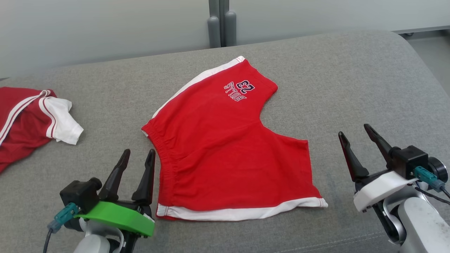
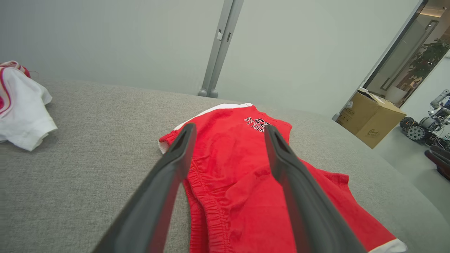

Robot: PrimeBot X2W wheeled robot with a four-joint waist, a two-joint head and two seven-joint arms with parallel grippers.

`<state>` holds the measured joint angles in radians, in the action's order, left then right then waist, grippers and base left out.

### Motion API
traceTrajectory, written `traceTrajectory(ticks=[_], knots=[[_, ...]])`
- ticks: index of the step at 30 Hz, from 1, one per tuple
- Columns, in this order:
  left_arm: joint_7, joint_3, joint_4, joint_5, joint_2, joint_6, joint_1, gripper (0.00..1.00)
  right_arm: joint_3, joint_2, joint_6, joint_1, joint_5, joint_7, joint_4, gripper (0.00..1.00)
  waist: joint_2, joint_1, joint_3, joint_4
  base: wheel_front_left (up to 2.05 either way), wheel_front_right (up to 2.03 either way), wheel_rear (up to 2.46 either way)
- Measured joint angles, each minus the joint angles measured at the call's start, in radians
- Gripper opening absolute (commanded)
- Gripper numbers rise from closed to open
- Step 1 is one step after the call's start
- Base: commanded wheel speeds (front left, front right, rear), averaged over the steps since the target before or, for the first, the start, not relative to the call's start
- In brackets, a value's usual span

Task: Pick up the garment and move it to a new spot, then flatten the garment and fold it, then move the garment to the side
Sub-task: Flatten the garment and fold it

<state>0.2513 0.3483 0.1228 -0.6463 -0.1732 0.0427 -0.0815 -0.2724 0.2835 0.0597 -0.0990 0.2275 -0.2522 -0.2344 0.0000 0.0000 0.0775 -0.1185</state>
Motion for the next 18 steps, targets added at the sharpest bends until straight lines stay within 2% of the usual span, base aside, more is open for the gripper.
traceTrajectory(ticks=[3,11,13,18], knots=[[0.0,-0.031,-0.006,0.027,0.013,-0.03,-0.001,1.0,0.004,-0.008,-0.002,-0.017,0.0,-0.001,0.016,1.0,0.0,0.0,-0.003,0.0,0.0,0.0,0.0],[0.0,-0.11,-0.008,0.093,0.041,-0.115,0.0,1.0,0.048,-0.082,-0.049,-0.052,0.016,-0.002,0.062,1.0,0.0,0.0,-0.01,0.0,0.0,0.0,0.0],[0.0,-0.12,-0.007,0.11,0.051,-0.119,0.001,1.0,0.06,-0.102,-0.062,-0.058,0.019,-0.002,0.071,1.0,0.0,0.0,-0.013,0.001,0.0,0.0,0.0],[0.0,-0.131,-0.005,0.134,0.07,-0.132,0.033,1.0,0.058,-0.11,-0.063,-0.054,0.018,-0.002,0.071,1.0,0.0,0.0,-0.022,0.012,0.0,0.0,0.0]])
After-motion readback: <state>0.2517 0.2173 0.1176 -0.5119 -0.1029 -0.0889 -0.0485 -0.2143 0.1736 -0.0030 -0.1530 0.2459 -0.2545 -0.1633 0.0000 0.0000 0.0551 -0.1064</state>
